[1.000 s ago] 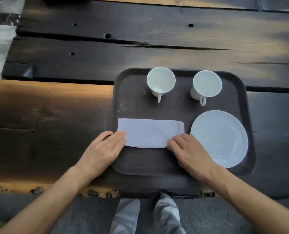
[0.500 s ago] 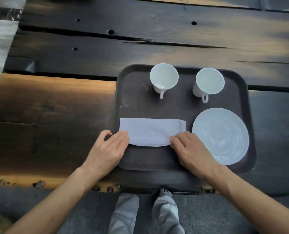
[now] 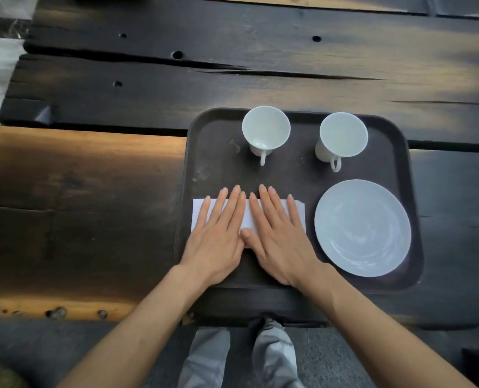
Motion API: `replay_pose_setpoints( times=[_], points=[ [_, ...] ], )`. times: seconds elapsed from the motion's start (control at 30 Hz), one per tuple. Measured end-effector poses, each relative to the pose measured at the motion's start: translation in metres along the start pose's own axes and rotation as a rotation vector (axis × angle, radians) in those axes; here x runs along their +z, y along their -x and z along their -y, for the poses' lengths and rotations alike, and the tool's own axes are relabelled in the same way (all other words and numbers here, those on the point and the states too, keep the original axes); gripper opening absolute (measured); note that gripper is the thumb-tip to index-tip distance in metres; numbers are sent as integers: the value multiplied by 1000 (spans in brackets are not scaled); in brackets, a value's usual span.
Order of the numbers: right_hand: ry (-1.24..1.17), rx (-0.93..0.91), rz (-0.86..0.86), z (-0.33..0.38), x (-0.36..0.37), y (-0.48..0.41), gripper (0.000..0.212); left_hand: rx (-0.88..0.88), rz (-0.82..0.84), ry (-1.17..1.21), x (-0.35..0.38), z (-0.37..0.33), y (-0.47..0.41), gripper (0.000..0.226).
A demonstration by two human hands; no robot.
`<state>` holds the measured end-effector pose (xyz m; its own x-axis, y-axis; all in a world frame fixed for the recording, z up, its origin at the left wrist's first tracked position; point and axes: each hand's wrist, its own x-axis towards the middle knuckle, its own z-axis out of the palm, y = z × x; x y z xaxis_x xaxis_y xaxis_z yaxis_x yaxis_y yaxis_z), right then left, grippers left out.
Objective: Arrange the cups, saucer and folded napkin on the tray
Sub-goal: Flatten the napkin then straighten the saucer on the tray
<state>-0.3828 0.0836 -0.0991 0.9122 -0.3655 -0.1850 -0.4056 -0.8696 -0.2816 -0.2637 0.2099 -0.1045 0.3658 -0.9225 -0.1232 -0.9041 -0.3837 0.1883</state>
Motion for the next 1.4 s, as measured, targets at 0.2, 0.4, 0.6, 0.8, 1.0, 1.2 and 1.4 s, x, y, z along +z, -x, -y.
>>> replay_pose_setpoints(
  times=[0.2,0.4,0.6,0.8,1.0,1.2,1.4],
  points=[
    [15,16,31,-3,11,0,72,9,-1,-71,11,5,0,67],
    [-270,6,-66,-12,-5,8,63,-20,3,23,-1,-2,-2,65],
    [-481,261,-442,-70,-48,53,32,-287,-192,635,-35,-74,-17,20],
    [-373,550,-434,-161,-79,71,31,-544,116,833,-38,-134,-32,23],
    [-321,589,-281,-196,-82,80,37,-635,150,861,-30,-158,-38,20],
    [-333,553,-302,-203,-78,77,26,-681,144,818,-35,-168,-48,19],
    [-297,509,-315,-209,-74,80,16,-682,140,741,-35,-165,-60,18]
  ],
)
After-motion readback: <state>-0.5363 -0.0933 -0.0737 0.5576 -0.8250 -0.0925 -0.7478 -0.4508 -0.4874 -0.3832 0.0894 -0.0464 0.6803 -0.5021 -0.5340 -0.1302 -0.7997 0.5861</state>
